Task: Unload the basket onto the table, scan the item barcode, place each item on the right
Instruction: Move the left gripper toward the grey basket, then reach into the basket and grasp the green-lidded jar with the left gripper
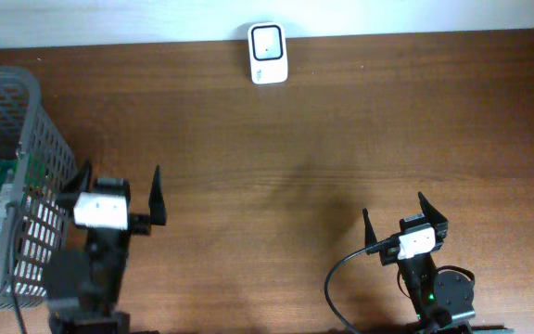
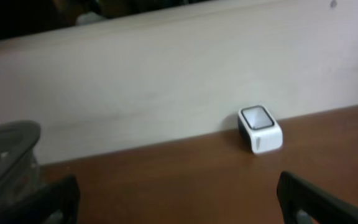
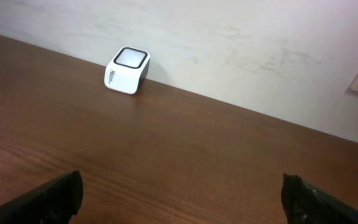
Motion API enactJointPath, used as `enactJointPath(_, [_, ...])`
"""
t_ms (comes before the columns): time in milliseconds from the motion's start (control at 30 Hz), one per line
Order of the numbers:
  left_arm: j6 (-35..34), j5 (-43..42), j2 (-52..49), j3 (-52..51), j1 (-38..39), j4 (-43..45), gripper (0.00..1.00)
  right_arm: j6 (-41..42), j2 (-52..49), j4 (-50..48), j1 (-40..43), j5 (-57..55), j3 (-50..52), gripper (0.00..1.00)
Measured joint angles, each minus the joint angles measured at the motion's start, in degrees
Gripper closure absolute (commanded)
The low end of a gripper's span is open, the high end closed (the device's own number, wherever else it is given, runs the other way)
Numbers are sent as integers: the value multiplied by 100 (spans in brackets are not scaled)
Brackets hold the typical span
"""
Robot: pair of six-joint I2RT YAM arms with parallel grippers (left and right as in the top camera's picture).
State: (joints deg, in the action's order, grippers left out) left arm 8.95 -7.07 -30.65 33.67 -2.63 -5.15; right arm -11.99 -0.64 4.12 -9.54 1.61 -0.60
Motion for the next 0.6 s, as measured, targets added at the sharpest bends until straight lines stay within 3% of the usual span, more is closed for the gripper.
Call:
enactJointPath(333, [-24,-730,-4232,5372,0,-4116,1,0,-4,0,0,0,0,2])
enactJointPath(600, [-136,-892,-5167,5700,-7,-3985,1,2,-4,0,0,0,0,2])
